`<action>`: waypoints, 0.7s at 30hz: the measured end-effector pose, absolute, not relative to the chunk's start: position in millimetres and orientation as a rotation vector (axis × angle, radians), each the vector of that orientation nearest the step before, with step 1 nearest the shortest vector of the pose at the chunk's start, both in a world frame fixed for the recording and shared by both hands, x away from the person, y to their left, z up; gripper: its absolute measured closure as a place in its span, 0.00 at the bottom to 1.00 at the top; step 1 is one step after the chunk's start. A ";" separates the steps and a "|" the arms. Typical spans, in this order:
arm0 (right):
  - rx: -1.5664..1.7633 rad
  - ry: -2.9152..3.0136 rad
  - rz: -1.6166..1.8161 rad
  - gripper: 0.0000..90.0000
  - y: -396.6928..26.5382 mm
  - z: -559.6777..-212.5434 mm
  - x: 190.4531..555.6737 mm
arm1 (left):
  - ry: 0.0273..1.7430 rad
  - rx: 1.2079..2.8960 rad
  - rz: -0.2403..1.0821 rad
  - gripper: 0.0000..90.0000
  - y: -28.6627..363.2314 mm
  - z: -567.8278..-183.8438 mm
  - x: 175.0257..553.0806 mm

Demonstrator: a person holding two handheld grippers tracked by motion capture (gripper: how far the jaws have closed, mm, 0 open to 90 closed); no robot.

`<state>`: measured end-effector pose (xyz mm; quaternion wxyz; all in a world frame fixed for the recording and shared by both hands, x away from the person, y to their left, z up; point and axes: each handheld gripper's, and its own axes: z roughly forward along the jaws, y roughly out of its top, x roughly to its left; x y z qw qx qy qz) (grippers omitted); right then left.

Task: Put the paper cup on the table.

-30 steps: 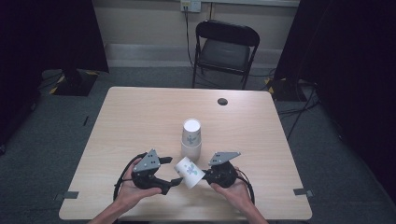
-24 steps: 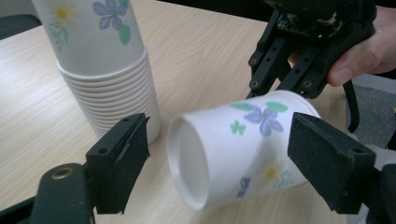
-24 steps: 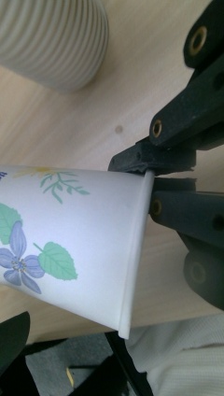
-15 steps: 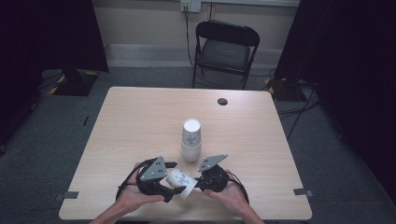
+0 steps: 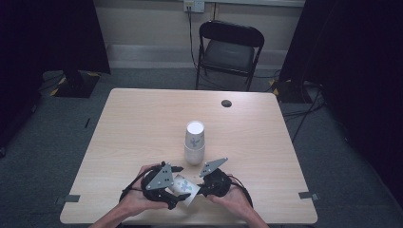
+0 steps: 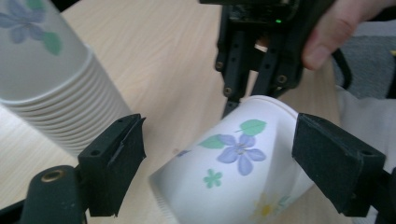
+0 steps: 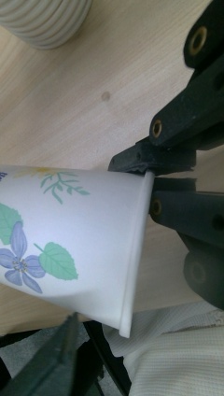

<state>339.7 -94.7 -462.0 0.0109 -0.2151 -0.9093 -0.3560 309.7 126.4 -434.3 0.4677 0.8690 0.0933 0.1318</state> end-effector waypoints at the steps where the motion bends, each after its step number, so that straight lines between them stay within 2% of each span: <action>1: -0.669 -2.837 -1.108 0.97 -94.4 -461.5 339.9 | 0.214 2.139 0.317 0.19 125.8 -434.6 309.3; 8: -0.698 -2.825 -1.134 0.96 -99.6 -456.1 342.5 | 0.137 2.179 0.324 0.17 119.9 -438.6 304.1; 21: -0.760 -2.761 -1.223 0.97 -111.3 -442.9 348.0 | 0.163 2.218 0.314 0.15 115.9 -446.3 309.8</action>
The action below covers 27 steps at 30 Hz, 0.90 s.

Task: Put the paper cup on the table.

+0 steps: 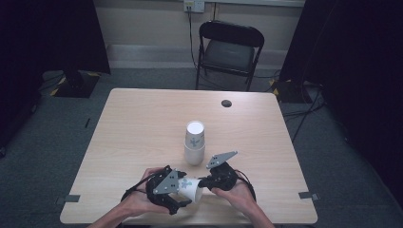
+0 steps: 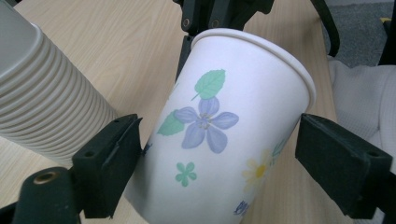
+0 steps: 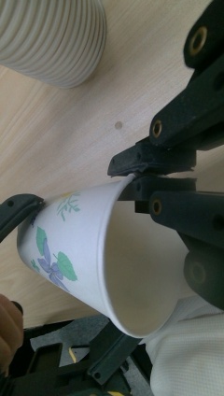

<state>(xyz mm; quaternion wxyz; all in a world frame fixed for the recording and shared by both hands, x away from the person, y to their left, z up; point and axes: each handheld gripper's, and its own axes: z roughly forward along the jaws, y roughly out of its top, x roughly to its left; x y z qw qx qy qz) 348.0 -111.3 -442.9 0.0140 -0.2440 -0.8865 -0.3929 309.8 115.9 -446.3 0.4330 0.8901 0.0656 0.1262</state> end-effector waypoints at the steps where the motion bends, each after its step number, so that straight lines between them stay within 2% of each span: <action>1: -0.764 -2.758 -1.227 0.97 -111.6 -442.9 348.3 | 0.161 2.220 0.316 0.15 116.0 -446.3 310.5; 10: -0.801 -2.727 -1.266 0.97 -114.8 -438.7 348.8 | 0.114 2.259 0.326 0.19 113.2 -452.2 314.5; 15: -0.809 -2.677 -1.314 0.98 -116.0 -435.8 348.7 | 0.098 2.272 0.351 0.28 110.2 -456.2 313.6; 27: -0.866 -2.615 -1.426 0.98 -117.4 -431.0 347.6 | 0.124 2.237 0.419 0.30 109.1 -455.7 315.1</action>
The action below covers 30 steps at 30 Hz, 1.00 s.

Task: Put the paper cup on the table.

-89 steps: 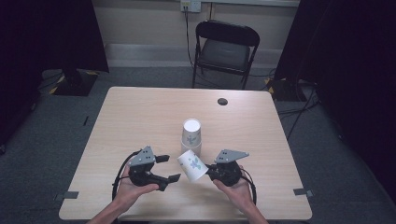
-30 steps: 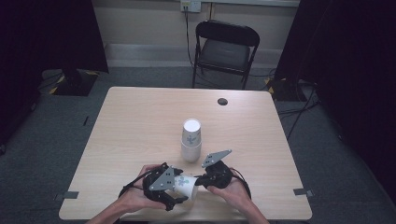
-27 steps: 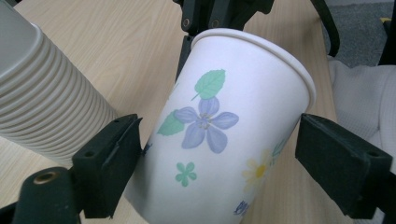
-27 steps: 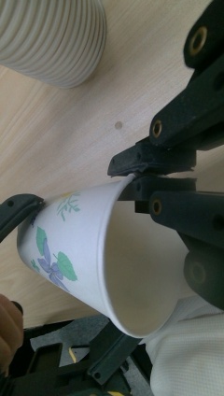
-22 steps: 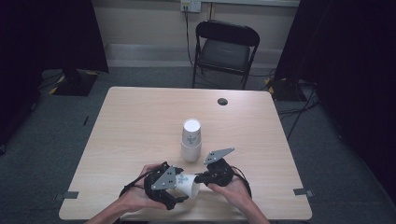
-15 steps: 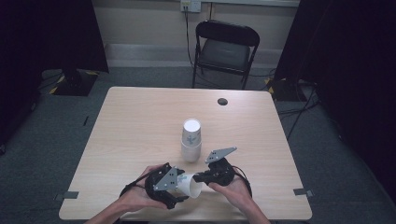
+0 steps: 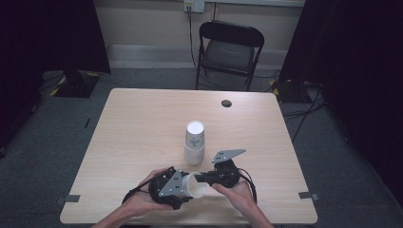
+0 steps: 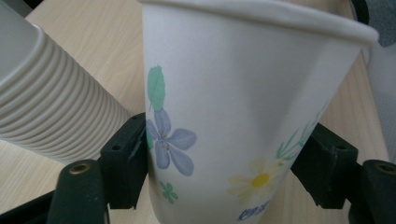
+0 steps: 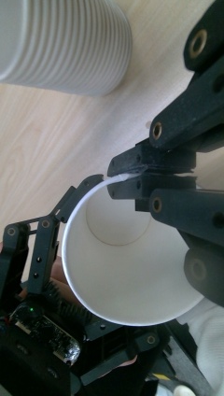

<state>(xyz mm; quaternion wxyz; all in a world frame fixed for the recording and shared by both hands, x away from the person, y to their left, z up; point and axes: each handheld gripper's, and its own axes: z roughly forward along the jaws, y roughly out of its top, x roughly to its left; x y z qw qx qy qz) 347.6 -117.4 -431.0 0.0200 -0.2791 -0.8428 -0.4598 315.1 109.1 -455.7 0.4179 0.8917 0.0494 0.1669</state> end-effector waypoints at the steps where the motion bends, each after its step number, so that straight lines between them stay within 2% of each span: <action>1: -0.868 -2.618 -1.430 0.98 -117.2 -430.2 347.7 | 0.138 2.232 0.417 0.30 109.4 -455.2 315.1; 7: -0.888 -2.593 -1.505 0.95 -116.6 -429.9 347.1 | 0.203 2.190 0.381 0.32 112.2 -453.2 317.0; 12: -0.884 -2.563 -1.644 0.93 -119.7 -426.1 344.4 | 0.311 2.085 0.267 0.33 119.0 -447.9 319.4; 18: -0.889 -2.543 -1.731 0.90 -123.1 -422.5 342.6 | 0.399 2.026 0.198 0.34 126.4 -448.9 324.4; 22: -0.926 -2.530 -1.725 0.96 -122.5 -423.4 343.8 | 0.415 2.025 0.198 0.34 125.5 -449.4 323.4; 30: -0.987 -2.515 -1.669 0.98 -118.3 -423.4 343.3 | 0.385 2.082 0.302 0.30 120.6 -450.9 318.9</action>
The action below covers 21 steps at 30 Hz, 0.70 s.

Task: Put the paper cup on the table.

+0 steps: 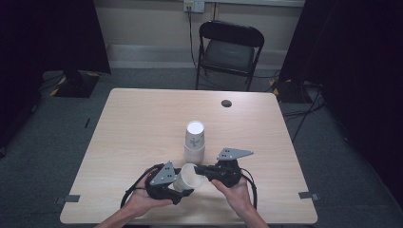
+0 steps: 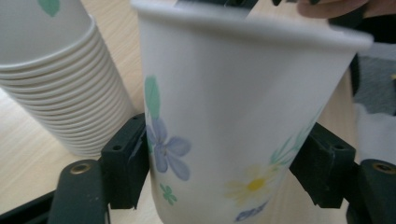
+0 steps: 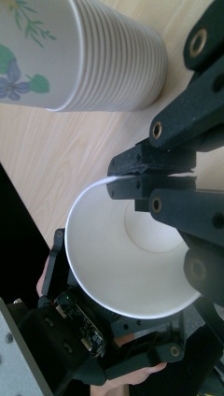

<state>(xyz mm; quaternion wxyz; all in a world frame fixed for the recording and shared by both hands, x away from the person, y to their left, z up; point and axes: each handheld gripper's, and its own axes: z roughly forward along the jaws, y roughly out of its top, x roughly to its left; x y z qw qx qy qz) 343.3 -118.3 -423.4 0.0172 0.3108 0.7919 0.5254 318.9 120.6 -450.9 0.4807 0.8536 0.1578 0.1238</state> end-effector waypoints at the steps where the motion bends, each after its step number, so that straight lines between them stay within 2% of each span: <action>1: 0.974 2.466 1.620 0.98 -117.3 -424.2 343.6 | 0.373 2.083 0.308 0.30 120.7 -449.7 318.6; 12: 1.039 2.520 1.558 0.98 -106.3 -431.2 343.9 | 0.316 2.102 0.392 0.25 118.1 -447.0 313.9; 21: 1.061 2.534 1.509 0.98 -100.0 -434.1 342.4 | 0.326 2.089 0.370 0.25 117.9 -445.8 314.7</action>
